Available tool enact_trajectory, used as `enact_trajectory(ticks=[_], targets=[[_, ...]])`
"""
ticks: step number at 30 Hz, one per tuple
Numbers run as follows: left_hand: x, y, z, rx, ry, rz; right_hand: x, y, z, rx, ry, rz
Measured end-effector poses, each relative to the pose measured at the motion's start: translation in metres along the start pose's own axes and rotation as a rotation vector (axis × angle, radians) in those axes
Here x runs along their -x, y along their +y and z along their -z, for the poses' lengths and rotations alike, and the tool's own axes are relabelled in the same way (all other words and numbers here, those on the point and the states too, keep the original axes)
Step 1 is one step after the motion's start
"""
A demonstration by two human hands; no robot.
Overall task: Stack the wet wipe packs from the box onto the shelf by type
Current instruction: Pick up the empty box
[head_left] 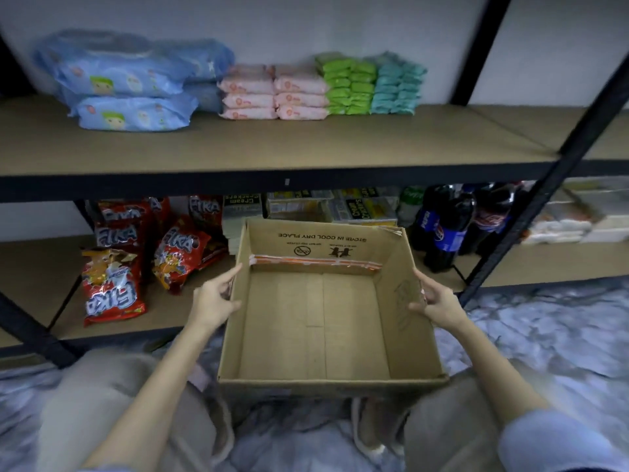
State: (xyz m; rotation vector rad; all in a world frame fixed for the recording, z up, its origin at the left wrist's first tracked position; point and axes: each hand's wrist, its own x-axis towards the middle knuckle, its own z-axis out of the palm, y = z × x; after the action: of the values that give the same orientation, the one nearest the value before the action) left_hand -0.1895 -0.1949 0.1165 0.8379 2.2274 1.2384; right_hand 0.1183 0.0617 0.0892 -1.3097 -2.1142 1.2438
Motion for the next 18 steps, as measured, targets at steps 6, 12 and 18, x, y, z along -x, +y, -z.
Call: enact_trajectory(ticks=[6,12,18], targets=[[-0.042,0.062,-0.051,-0.022,0.055,-0.123,-0.022,0.008,0.055,-0.154,0.181,-0.026],[-0.076,0.093,-0.119,0.003,0.014,-0.190,-0.036,0.053,0.100,-0.113,0.285,-0.062],[-0.092,0.102,-0.158,-0.125,-0.090,-0.154,-0.048,0.094,0.108,-0.052,0.294,-0.088]])
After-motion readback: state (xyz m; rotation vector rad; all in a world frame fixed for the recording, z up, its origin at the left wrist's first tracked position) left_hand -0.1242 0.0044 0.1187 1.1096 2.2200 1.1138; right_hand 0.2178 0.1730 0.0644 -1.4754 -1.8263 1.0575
